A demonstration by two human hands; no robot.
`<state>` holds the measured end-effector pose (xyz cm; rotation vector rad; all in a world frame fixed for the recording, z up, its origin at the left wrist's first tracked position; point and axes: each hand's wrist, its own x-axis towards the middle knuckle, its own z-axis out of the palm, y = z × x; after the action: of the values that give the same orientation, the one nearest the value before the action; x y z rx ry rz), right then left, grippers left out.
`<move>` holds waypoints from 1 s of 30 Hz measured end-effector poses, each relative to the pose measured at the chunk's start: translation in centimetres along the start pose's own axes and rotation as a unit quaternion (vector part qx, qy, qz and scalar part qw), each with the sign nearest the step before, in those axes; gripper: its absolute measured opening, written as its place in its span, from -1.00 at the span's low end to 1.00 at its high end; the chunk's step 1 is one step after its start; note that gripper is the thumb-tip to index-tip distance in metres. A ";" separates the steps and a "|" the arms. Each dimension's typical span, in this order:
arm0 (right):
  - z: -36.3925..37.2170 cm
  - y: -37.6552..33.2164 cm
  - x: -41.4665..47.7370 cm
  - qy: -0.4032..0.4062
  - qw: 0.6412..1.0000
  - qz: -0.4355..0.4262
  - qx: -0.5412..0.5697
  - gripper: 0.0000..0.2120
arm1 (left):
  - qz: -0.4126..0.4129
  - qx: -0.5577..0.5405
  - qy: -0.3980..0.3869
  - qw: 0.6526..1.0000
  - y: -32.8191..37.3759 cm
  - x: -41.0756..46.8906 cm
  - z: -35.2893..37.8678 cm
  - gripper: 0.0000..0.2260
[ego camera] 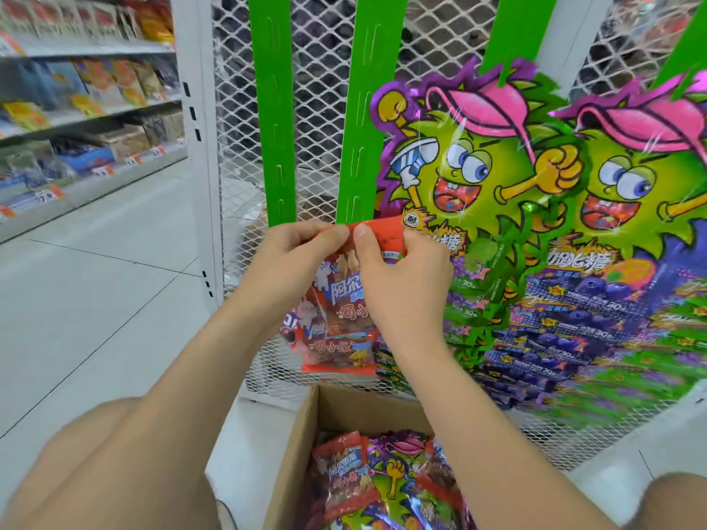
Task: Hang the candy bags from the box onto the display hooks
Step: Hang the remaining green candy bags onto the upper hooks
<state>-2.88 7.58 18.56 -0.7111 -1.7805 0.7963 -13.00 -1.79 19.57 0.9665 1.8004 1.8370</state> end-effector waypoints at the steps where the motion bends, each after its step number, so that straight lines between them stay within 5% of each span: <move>1: 0.1 0.0 -0.1 0.008 1.000 0.001 -0.003 -0.68 | 0.002 0.001 0.002 1.000 0.0 -0.1 0.1 -0.81; 10: -0.2 1.8 -2.3 -0.070 0.996 0.037 -0.032 -0.64 | 0.007 0.045 -0.024 0.999 -0.7 -0.3 -0.8 -0.59; 14: -0.7 2.8 -3.3 -0.099 0.993 0.033 -0.059 -0.49 | 0.081 0.123 0.001 0.989 -1.3 -0.6 -0.7 -0.75; 17: -2.2 3.2 -3.9 -0.171 0.981 0.037 -0.086 -0.38 | 0.185 0.265 0.050 0.945 -2.4 -1.3 -0.4 -0.93; 20: -4.0 4.4 -4.2 -0.314 0.929 0.073 -0.179 -0.40 | 0.237 0.391 0.104 0.883 -4.2 -3.0 0.7 -0.57; 23: -5.4 7.2 -4.5 -0.462 0.843 0.098 -0.256 -0.54 | 0.272 0.467 0.136 0.830 -5.5 -5.2 2.7 -0.63; 25: -6.1 10.6 -5.4 -0.550 0.783 0.110 -0.269 -0.71 | 0.281 0.471 0.051 0.835 -6.9 -6.2 3.7 -0.82; 27: -6.8 14.4 -6.7 -0.608 0.738 0.118 -0.268 -0.79 | 0.210 0.467 -0.136 0.848 -8.6 -7.0 4.2 -0.91; 30: -7.8 21.5 -10.0 -0.607 0.722 0.188 -0.273 -0.82 | 0.060 0.500 -0.380 0.776 -11.4 -7.6 5.1 -0.90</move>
<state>9.70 14.42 -1.85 -1.0686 -3.2331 1.1498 -6.28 -2.38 6.60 1.8407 2.0627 0.1917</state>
